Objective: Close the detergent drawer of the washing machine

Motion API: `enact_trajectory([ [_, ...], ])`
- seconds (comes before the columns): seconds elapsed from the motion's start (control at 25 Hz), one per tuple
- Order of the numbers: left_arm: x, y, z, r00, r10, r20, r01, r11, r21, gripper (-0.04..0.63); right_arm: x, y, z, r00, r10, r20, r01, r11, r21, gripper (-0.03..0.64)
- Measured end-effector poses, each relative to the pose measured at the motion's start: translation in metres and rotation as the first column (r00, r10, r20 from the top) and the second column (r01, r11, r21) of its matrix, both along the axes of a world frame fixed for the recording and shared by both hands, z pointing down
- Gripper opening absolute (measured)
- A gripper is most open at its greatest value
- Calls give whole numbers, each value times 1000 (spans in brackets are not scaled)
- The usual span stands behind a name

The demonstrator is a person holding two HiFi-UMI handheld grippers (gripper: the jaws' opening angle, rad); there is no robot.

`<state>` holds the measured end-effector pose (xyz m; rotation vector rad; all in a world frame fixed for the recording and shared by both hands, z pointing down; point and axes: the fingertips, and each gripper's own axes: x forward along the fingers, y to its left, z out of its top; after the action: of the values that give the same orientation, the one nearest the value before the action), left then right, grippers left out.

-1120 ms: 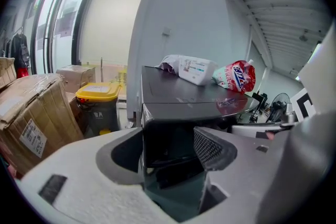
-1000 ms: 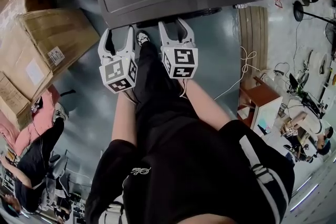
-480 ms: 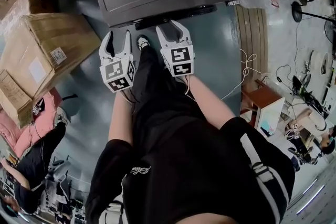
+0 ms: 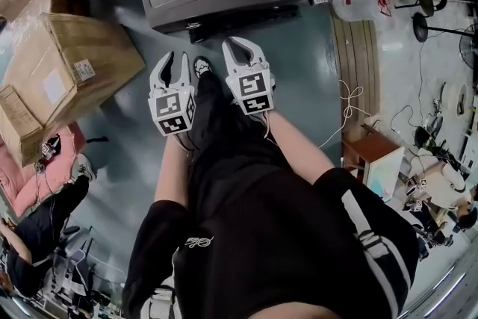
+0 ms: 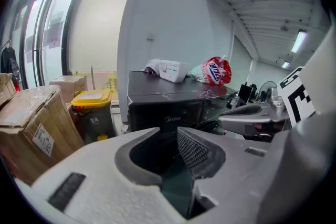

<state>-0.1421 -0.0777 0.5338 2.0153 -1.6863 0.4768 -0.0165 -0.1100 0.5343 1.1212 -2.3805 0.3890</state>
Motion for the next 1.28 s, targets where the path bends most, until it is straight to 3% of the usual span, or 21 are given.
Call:
enact_trajectory([
  [0.12, 12, 11, -6, 1000, 15, 9, -15, 1000, 16, 66, 6, 11, -9, 1000, -20, -3, 20, 1000, 21, 7],
  [0.28, 29, 27, -18, 1000, 20, 18, -21, 999, 44, 8, 16, 31, -18, 999, -41, 2, 41, 999, 31, 6],
  [0.68, 70, 80, -23, 998, 67, 13, -67, 996, 55, 6, 35, 87, -34, 992, -128, 5, 128, 990, 56, 6],
  [0.8, 75, 93, -28, 999, 50, -17, -49, 997, 60, 6, 39, 99, -35, 990, -143, 9, 142, 989, 50, 5],
  [1.28, 61, 101, -125, 998, 20, -58, -5, 970, 243, 6, 22, 117, -121, 987, -139, 79, 120, 972, 203, 5],
])
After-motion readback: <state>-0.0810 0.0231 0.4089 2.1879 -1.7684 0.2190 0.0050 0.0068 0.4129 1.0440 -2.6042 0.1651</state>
